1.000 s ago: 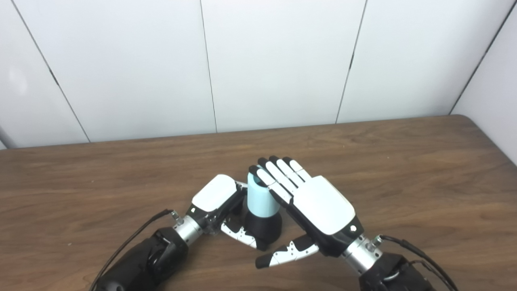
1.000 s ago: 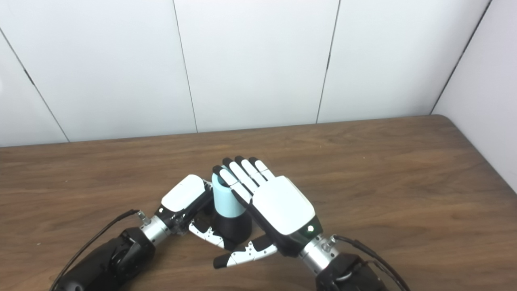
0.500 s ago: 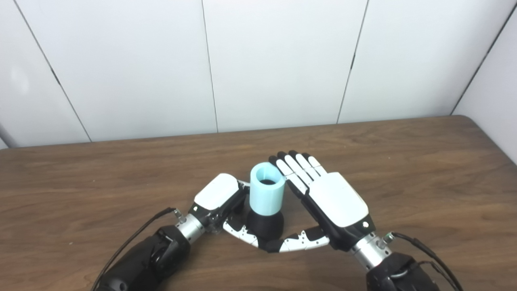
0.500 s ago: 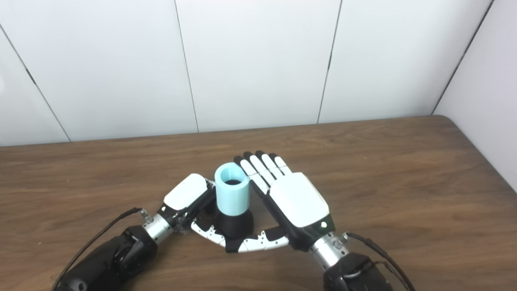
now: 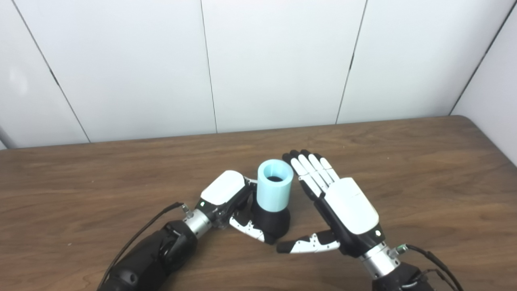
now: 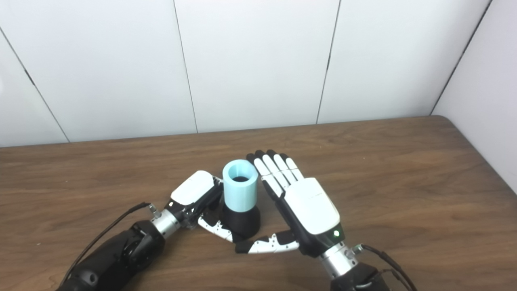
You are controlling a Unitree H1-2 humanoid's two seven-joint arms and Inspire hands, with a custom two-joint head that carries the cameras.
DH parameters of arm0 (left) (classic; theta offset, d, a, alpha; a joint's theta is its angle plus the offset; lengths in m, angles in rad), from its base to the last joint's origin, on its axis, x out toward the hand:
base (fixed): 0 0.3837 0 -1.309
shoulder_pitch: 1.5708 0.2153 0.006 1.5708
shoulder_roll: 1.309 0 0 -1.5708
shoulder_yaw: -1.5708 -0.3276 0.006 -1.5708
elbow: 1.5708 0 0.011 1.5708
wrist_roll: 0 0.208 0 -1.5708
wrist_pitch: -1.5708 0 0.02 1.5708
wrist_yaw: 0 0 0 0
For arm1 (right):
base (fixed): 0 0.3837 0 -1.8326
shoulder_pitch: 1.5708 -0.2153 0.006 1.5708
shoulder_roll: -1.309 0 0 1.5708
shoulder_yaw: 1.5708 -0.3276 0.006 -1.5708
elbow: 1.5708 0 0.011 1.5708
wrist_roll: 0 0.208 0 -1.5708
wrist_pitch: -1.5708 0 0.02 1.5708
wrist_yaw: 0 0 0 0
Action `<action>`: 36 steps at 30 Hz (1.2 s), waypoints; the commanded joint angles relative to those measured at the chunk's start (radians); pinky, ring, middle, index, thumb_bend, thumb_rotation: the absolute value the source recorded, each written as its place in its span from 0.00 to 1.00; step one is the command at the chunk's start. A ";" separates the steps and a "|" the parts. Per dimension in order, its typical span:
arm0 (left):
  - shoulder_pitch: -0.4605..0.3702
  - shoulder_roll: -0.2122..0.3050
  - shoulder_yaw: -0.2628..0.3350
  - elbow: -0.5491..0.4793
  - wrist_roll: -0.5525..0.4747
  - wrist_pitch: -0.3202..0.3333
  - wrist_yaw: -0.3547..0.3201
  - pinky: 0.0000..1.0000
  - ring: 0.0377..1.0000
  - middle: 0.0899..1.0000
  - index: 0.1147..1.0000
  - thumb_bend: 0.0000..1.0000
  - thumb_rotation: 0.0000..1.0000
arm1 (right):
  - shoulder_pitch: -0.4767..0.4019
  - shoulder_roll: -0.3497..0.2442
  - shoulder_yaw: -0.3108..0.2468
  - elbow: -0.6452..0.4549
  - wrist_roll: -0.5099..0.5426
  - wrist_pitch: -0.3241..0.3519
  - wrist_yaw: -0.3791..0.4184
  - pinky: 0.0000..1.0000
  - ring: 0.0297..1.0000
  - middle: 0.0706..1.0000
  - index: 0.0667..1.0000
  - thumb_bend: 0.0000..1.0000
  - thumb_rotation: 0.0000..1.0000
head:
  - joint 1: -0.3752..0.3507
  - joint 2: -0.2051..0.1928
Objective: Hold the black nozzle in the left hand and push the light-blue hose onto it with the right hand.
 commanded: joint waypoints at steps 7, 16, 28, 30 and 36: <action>0.231 0.007 -0.150 0.206 0.135 0.052 -0.175 0.27 0.29 0.42 0.42 0.52 0.00 | 0.073 0.064 -0.120 0.068 0.403 -0.092 -0.096 0.98 1.00 1.00 1.00 0.61 0.90 | 0.000 -0.004; 0.226 0.017 -0.171 0.222 0.169 0.063 -0.158 0.29 0.31 0.37 0.45 0.52 0.00 | 0.061 0.148 -0.223 0.146 0.596 -0.063 -0.116 1.00 1.00 1.00 1.00 0.49 0.99 | -0.003 -0.008; 0.235 0.023 -0.170 0.207 0.175 0.073 -0.144 0.26 0.28 0.42 0.42 0.52 0.00 | 0.033 0.184 -0.317 0.101 0.914 0.221 -0.032 0.95 0.93 0.91 0.88 0.15 0.38 | -0.004 -0.006; 0.235 0.023 -0.170 0.205 0.176 0.073 -0.144 0.26 0.27 0.42 0.42 0.52 0.00 | 0.035 0.180 -0.312 0.098 0.905 0.227 -0.036 0.93 0.91 0.90 0.87 0.16 0.26 | -0.003 -0.007; 0.234 0.020 -0.164 0.214 0.172 0.068 -0.132 0.24 0.26 0.42 0.42 0.52 0.00 | 0.038 0.177 -0.302 0.092 0.873 0.252 -0.048 0.93 0.90 0.89 0.86 0.18 0.27 | -0.001 -0.009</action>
